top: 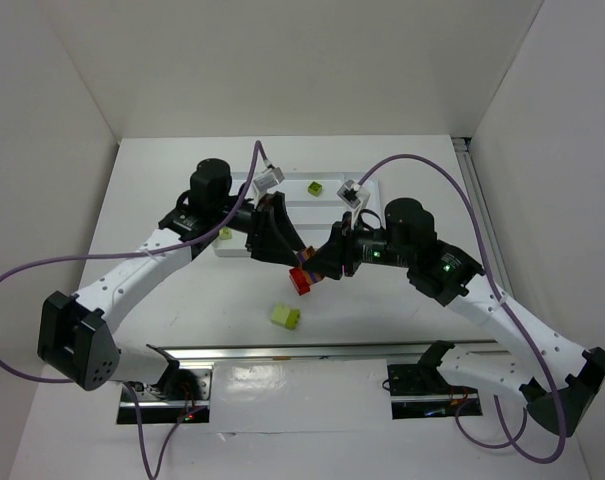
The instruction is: Sort the legos into containers by color
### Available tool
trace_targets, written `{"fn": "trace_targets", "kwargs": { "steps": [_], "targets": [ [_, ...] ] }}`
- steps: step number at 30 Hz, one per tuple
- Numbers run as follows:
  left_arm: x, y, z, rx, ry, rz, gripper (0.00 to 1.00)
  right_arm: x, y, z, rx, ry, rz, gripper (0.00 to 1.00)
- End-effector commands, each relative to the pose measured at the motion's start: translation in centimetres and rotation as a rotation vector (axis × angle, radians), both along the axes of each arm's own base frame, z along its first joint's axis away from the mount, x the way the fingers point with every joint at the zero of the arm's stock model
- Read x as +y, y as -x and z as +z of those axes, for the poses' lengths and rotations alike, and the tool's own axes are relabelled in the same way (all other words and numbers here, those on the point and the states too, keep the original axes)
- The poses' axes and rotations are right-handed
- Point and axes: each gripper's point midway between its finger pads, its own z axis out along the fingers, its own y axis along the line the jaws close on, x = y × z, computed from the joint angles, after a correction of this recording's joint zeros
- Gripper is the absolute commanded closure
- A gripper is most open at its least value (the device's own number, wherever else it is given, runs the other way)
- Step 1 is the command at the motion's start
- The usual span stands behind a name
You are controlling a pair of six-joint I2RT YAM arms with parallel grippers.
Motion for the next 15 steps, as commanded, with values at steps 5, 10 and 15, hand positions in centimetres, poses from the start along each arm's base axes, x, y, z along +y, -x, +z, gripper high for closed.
{"fn": "trace_targets", "kwargs": {
  "steps": [5,10,15],
  "targets": [
    [-0.1,0.2,-0.2,-0.028,0.017,-0.036,0.42,0.37,-0.68,2.98,-0.094,-0.051,-0.002,0.65],
    [-0.08,0.22,-0.31,-0.027,0.015,-0.037,0.41,0.37,-0.68,2.98,-0.094,-0.051,-0.002,0.65],
    [-0.05,0.27,-0.39,-0.019,0.011,-0.037,0.68,0.33,-0.84,3.38,-0.102,-0.055,-0.011,0.65]
  ]
}}
